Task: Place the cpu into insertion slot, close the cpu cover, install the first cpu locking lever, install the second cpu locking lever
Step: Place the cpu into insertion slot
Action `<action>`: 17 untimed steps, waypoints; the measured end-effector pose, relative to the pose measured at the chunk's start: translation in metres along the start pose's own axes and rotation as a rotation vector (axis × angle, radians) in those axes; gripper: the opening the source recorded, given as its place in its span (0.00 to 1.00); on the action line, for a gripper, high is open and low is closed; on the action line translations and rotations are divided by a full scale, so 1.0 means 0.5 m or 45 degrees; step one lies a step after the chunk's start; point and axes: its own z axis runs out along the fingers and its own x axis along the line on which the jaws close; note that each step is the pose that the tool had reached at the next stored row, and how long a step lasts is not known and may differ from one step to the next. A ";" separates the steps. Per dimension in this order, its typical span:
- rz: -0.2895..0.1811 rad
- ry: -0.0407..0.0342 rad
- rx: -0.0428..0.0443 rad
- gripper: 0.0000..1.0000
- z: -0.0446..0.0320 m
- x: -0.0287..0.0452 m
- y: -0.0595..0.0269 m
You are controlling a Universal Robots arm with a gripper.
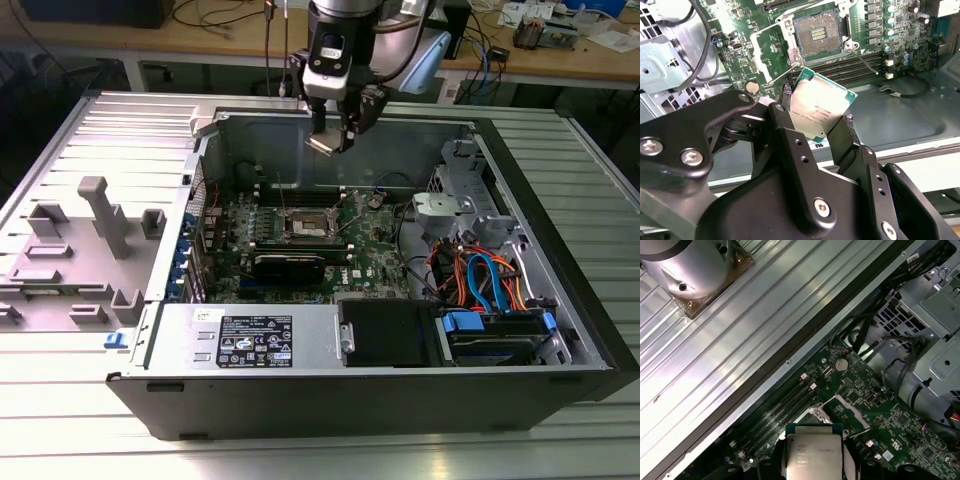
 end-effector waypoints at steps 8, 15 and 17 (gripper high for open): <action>0.064 -0.0005 0.001 0.54 0.002 -0.001 -0.001; 0.121 -0.0034 -0.001 0.54 0.003 -0.001 -0.001; 0.137 -0.0045 -0.002 0.54 0.004 -0.001 -0.001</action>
